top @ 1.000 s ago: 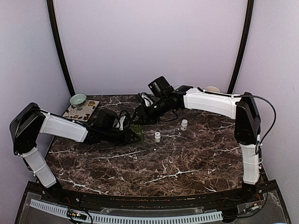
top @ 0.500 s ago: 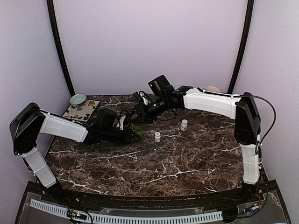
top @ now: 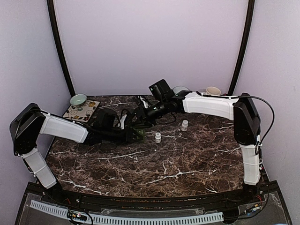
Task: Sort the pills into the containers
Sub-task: Open the lid of the pill container.
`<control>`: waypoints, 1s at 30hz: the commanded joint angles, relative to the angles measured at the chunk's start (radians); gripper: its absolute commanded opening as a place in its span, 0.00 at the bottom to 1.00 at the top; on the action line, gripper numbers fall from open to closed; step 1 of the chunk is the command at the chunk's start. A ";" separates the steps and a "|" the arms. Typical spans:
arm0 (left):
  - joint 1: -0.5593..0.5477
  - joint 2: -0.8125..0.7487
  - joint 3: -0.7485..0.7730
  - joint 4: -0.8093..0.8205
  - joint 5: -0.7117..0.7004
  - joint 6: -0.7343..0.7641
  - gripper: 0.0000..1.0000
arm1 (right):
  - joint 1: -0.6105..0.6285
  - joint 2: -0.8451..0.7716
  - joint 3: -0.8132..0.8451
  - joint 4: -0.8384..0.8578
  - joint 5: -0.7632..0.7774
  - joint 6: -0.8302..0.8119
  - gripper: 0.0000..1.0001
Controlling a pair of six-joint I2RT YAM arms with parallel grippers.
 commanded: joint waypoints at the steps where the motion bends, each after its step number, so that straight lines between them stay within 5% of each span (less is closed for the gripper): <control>1: 0.001 -0.052 -0.023 0.058 0.044 -0.001 0.22 | -0.012 0.017 -0.022 0.076 -0.027 0.031 0.45; 17: 0.004 -0.092 -0.068 0.152 0.126 -0.009 0.22 | -0.022 -0.006 -0.059 0.116 -0.029 0.032 0.46; 30: 0.030 -0.102 -0.086 0.238 0.321 -0.037 0.22 | -0.021 -0.117 -0.073 0.035 -0.005 -0.121 0.49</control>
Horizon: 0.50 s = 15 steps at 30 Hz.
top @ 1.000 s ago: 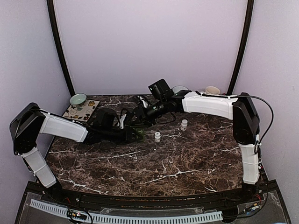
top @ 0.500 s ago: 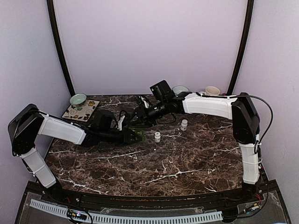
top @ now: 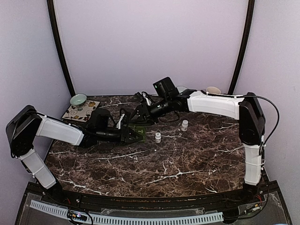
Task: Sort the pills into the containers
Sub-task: Open the lid of the pill container.
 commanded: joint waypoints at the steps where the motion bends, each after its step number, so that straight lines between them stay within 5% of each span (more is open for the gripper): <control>1: 0.002 -0.055 0.003 0.069 0.131 0.012 0.22 | -0.005 -0.070 -0.010 -0.040 0.044 -0.106 0.49; 15: 0.010 -0.024 0.114 -0.128 0.328 0.125 0.22 | -0.006 -0.146 0.087 -0.322 0.273 -0.460 0.52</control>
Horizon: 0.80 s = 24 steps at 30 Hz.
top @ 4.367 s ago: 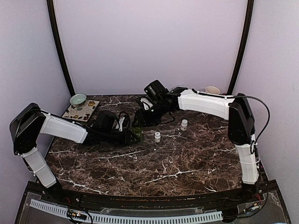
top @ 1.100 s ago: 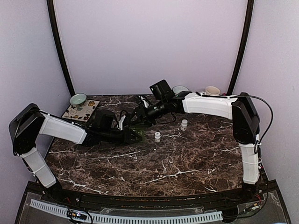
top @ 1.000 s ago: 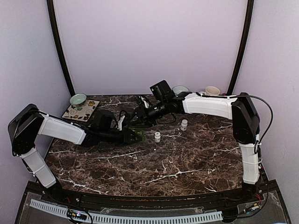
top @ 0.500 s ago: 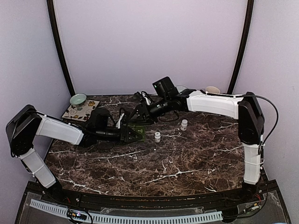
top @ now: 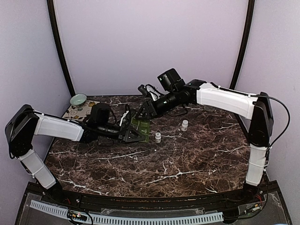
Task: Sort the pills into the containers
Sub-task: Open the lid of the pill container, then pass from the left arm to the right
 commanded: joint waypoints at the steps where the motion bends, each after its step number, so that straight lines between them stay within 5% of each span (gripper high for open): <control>1: 0.005 -0.008 0.054 -0.088 0.109 0.078 0.22 | -0.005 -0.047 0.043 -0.100 0.099 -0.170 0.52; 24: 0.006 0.053 0.168 -0.308 0.249 0.214 0.22 | -0.033 -0.083 -0.077 -0.095 -0.170 -0.253 0.52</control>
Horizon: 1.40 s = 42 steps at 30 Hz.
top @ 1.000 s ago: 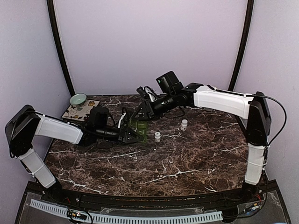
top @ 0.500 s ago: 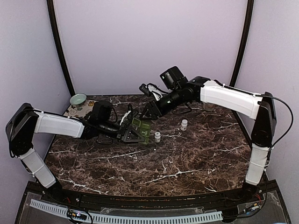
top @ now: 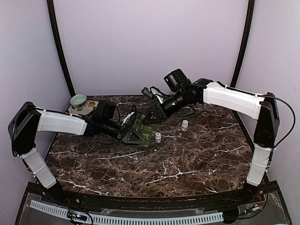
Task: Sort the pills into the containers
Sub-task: Pass from the left arm to the right
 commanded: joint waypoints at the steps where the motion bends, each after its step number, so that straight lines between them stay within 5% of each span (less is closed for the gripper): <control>1: 0.005 0.015 0.041 -0.048 0.039 0.049 0.23 | -0.001 -0.011 -0.026 0.015 -0.093 -0.019 0.52; 25: 0.006 0.032 0.126 -0.182 0.086 0.142 0.23 | 0.000 0.040 -0.052 0.011 -0.166 -0.020 0.48; 42: 0.005 0.036 0.130 -0.220 0.083 0.164 0.26 | 0.000 0.045 -0.073 0.018 -0.215 -0.014 0.00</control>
